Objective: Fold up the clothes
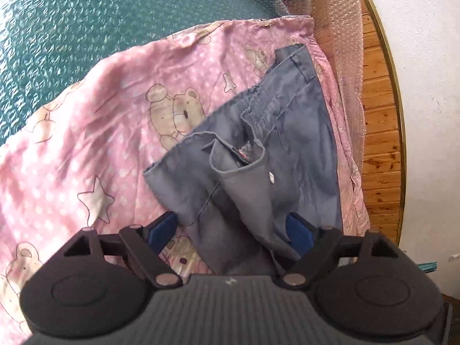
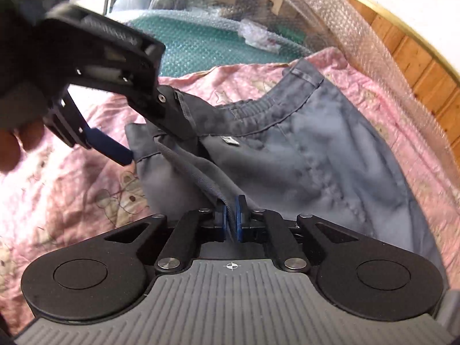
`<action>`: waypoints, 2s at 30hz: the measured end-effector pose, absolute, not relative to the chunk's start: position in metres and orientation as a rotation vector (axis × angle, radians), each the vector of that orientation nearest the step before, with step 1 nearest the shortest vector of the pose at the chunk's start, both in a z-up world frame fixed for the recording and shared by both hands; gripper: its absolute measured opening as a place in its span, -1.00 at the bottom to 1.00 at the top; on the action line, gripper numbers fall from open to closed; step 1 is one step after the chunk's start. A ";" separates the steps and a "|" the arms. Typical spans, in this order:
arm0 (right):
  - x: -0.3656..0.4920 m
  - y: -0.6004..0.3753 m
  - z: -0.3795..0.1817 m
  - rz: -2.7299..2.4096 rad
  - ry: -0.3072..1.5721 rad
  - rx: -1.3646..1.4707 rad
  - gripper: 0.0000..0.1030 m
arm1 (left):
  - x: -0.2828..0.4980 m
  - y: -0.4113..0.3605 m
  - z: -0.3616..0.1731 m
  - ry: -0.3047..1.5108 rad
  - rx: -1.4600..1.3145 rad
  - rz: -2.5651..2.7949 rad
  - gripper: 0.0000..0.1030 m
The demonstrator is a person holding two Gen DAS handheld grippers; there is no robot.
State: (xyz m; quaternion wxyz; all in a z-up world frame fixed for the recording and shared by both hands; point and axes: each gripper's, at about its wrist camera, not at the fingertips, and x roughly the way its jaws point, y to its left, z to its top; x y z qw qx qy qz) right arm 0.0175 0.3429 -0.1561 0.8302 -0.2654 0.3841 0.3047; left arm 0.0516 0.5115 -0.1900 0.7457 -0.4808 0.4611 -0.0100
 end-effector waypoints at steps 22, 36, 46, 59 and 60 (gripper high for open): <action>0.001 0.376 -0.152 0.689 0.661 -0.771 -1.00 | 0.061 0.511 -0.150 0.883 -1.020 0.028 0.95; 0.105 0.297 -0.067 0.671 0.947 -0.284 0.26 | 0.087 0.478 -0.123 0.814 -0.681 -0.140 -0.56; 0.292 0.411 -0.071 0.577 1.129 -0.502 0.76 | 0.093 0.390 -0.090 0.709 -0.249 -0.250 -0.56; 0.293 0.375 -0.097 0.553 1.122 -0.596 -0.93 | 0.072 0.363 -0.070 0.642 -0.136 -0.335 -0.57; 0.293 0.348 -0.078 0.543 1.100 -0.496 -0.94 | 0.067 0.352 -0.063 0.623 -0.103 -0.359 -0.57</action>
